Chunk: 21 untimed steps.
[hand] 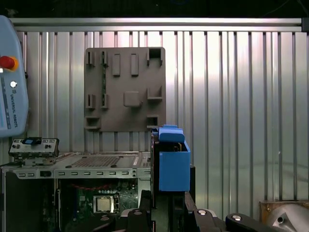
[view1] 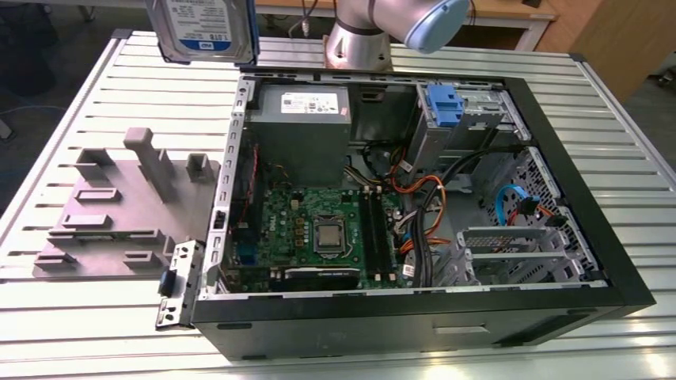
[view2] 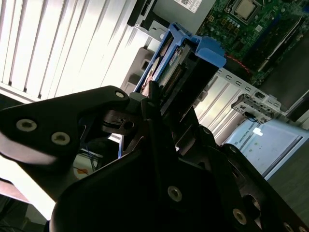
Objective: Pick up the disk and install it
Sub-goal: 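Pick up the disk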
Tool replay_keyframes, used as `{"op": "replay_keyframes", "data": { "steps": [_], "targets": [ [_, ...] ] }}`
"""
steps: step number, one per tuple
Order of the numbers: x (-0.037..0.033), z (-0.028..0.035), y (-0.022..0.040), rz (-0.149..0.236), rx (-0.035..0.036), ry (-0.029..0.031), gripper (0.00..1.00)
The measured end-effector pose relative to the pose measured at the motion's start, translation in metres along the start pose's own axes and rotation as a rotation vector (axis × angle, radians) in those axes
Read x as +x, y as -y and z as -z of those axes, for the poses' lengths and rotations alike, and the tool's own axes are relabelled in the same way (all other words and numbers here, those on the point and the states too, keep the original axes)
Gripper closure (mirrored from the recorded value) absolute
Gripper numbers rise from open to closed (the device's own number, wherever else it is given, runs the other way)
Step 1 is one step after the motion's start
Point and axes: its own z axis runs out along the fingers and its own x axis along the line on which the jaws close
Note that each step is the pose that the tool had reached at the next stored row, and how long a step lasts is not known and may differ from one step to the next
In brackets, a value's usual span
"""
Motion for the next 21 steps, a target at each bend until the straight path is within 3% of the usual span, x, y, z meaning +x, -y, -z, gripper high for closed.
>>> {"op": "replay_keyframes", "data": {
  "steps": [21],
  "targets": [
    [-0.0006, -0.0004, 0.0302, 0.0, 0.0, 0.0, 0.65]
  ]
}}
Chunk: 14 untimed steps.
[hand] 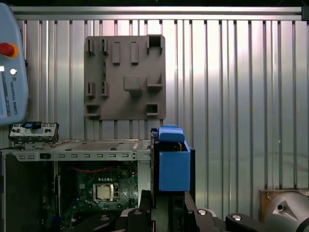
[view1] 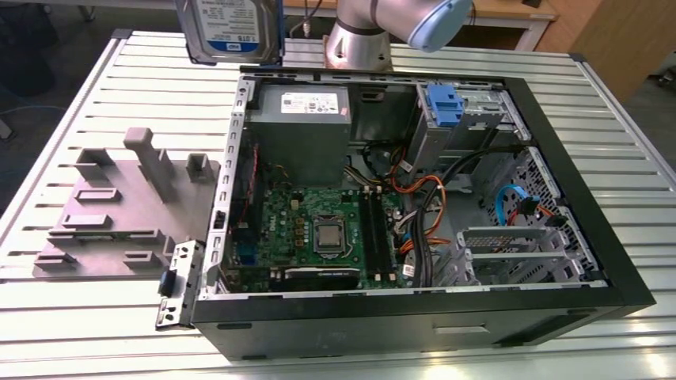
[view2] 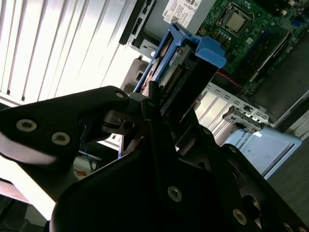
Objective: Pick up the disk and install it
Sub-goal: 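Pick up the disk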
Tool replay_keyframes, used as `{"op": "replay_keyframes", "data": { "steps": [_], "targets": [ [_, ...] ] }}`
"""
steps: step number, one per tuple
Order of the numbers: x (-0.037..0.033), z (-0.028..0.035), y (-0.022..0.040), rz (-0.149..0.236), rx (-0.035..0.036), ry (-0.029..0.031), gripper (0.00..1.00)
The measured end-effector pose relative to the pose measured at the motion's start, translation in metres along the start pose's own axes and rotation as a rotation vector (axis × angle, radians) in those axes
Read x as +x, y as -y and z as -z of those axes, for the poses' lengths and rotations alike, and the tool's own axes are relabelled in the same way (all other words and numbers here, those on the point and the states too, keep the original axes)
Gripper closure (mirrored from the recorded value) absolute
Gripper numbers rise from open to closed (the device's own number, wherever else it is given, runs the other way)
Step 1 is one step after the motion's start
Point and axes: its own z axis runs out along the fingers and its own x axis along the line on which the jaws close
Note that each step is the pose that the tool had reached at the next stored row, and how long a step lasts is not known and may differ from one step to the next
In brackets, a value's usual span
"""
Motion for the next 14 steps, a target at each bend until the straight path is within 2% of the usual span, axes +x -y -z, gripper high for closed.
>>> {"op": "replay_keyframes", "data": {
  "steps": [7, 14],
  "targets": [
    [-0.0003, -0.0002, 0.0149, 0.0, 0.0, 0.0, 0.65],
    [-0.0008, -0.0008, 0.0354, 0.0, 0.0001, 0.0, 0.65]
  ]
}}
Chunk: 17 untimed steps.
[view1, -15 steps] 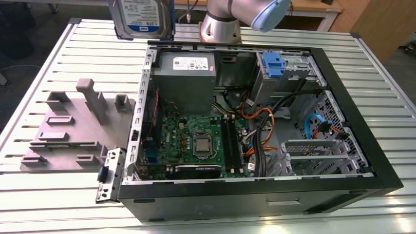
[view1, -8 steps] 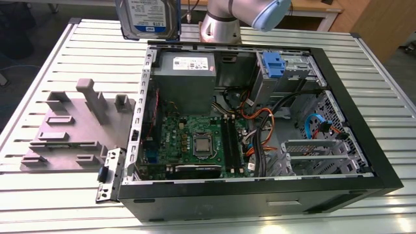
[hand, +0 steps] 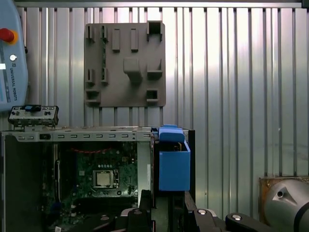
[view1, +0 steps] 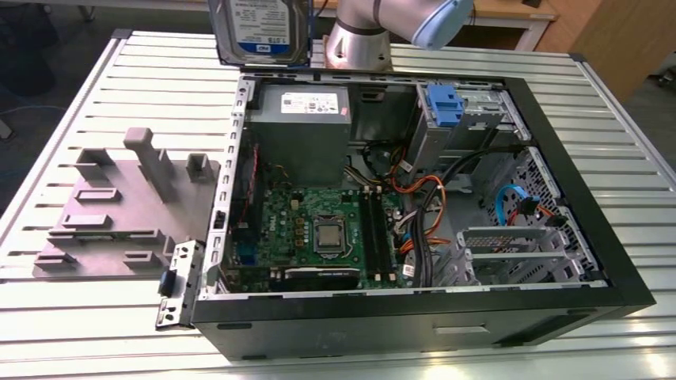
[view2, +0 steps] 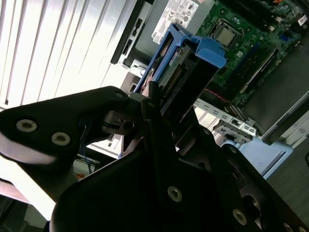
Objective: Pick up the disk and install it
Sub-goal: 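Pick up the disk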
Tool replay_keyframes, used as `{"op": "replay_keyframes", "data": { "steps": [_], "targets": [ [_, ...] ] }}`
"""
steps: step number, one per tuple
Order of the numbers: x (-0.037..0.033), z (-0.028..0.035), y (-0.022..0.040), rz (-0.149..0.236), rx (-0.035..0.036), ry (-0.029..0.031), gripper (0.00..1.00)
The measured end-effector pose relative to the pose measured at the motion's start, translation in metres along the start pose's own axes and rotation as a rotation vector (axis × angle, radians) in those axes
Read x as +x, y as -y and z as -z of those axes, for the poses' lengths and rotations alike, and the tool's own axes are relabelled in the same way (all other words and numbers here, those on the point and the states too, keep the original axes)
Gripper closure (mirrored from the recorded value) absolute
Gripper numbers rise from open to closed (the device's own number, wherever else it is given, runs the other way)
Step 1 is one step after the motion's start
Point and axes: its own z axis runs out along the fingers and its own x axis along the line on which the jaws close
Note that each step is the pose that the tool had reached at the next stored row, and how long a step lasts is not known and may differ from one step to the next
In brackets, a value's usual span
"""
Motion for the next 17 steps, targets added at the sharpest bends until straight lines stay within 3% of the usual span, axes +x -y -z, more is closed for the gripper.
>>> {"op": "replay_keyframes", "data": {
  "steps": [6, 17],
  "targets": [
    [-0.0004, -0.0009, 0.0186, 0.0, 0.0, 0.0001, 0.65],
    [-0.0009, -0.0022, 0.0464, 0.0, 0.0, 0.0, 0.65]
  ]
}}
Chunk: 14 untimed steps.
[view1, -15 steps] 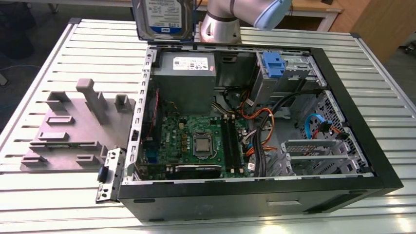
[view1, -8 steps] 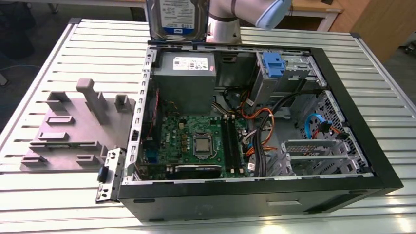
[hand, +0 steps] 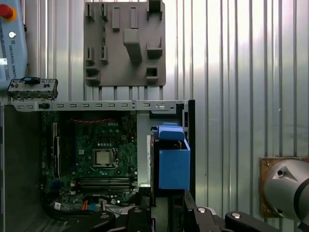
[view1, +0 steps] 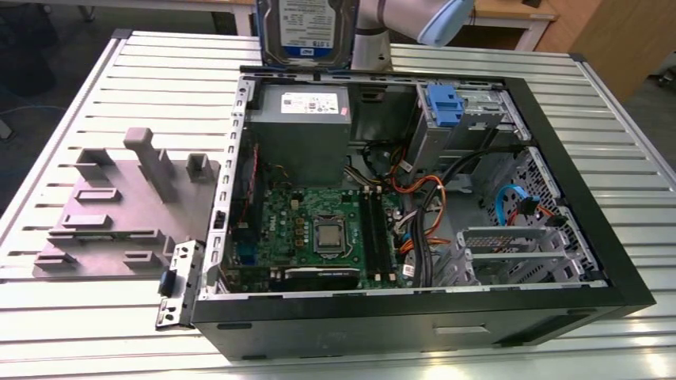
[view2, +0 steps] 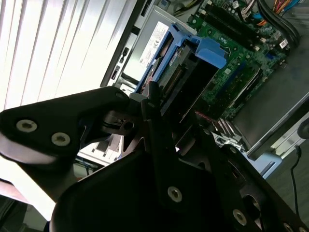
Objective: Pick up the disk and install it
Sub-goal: 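Pick up the disk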
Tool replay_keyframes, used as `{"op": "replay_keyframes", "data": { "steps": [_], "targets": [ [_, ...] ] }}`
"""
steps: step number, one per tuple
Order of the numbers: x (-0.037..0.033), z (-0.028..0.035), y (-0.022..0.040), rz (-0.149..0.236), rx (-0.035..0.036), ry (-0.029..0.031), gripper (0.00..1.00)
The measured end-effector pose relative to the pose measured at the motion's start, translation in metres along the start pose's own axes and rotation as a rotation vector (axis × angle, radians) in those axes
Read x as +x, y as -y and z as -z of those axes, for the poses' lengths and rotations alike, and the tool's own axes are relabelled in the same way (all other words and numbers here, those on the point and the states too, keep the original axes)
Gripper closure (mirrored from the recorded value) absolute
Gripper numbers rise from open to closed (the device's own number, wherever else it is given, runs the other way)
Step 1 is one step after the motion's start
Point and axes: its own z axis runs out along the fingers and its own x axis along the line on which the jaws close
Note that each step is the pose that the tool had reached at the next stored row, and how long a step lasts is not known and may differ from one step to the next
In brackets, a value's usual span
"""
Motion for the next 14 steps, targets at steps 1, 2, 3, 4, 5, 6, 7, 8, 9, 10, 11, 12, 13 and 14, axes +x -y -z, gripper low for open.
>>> {"op": "replay_keyframes", "data": {
  "steps": [1, 2, 3, 4, 5, 6, 7, 8, 9, 10, 11, 12, 13, 14],
  "targets": [
    [0.0, -0.0001, 0.0015, 0.0, 0.0, 0.0001, 0.65],
    [-0.0001, -0.0001, 0.0025, 0.0, -0.0001, 0.0, 0.65],
    [-0.0001, -0.0002, 0.0034, 0.0, 0.0, 0.0, 0.65],
    [-0.0001, -0.0002, 0.0041, 0.0, 0.0, -0.0001, 0.65],
    [-0.0001, -0.0003, 0.0045, 0.0, 0.0, 0.0, 0.65],
    [-0.0001, -0.0004, 0.0048, 0.0, 0.0001, 0.0001, 0.65],
    [0.0, -0.0004, 0.005, 0.0, 0.0001, 0.0001, 0.65],
    [0.0002, -0.0005, 0.0052, 0.0, 0.0, 0.0, 0.65],
    [0.0007, -0.0004, 0.0053, 0.0, -0.0001, -0.0001, 0.65],
    [0.0014, -0.0005, 0.0054, 0.0, 0.0, 0.0, 0.65],
    [0.0023, -0.0006, 0.0055, 0.0, 0.0, 0.0001, 0.65],
    [0.0033, -0.0006, 0.0056, 0.0, 0.0001, 0.0001, 0.65],
    [0.0043, -0.0006, 0.0057, 0.0, 0.0, 0.0, 0.65],
    [0.0055, -0.0007, 0.0058, 0.0, 0.0, 0.0, 0.65]
  ]
}}
